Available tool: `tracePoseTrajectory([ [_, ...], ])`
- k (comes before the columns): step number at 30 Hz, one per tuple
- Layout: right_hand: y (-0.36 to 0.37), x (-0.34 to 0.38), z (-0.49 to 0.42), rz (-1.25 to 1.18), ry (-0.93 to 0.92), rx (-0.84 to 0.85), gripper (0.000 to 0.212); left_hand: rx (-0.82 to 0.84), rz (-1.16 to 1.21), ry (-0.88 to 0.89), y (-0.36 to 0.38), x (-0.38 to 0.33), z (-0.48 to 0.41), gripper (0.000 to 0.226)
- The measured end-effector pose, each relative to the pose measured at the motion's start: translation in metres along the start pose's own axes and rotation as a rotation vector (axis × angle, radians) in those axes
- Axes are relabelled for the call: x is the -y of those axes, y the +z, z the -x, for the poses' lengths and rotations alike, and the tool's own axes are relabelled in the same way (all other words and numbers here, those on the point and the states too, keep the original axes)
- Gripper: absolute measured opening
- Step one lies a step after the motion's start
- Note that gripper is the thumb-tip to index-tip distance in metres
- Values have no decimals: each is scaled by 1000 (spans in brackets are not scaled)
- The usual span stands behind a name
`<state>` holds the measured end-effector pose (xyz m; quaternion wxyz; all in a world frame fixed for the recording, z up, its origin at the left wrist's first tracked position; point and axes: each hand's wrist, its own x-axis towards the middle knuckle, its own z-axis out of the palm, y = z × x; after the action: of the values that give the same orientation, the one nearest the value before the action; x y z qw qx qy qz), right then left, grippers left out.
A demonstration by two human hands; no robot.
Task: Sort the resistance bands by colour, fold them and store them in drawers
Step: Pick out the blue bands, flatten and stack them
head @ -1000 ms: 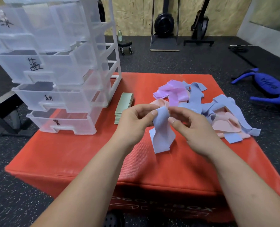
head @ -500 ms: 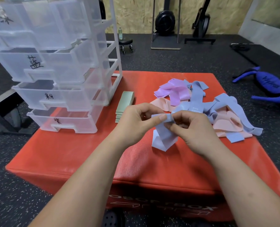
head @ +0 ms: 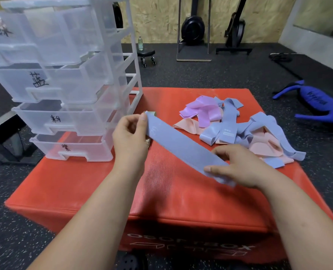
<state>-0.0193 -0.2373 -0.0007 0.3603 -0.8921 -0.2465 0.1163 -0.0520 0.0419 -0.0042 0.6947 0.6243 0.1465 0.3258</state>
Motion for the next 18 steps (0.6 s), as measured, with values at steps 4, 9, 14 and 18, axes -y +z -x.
tracePoseTrajectory([
  [4,-18,-21,5,-48,108,-16,18,87,-160,-83,-7,21,-7,8],
  [9,-36,-45,15,18,232,-70,22,247,-360,-146,-13,38,-4,9],
  [14,-34,-69,13,57,344,-120,24,328,-608,-223,-21,55,-7,13],
  [18,-21,-86,16,99,453,-60,29,457,-1004,-162,-30,66,-6,17],
])
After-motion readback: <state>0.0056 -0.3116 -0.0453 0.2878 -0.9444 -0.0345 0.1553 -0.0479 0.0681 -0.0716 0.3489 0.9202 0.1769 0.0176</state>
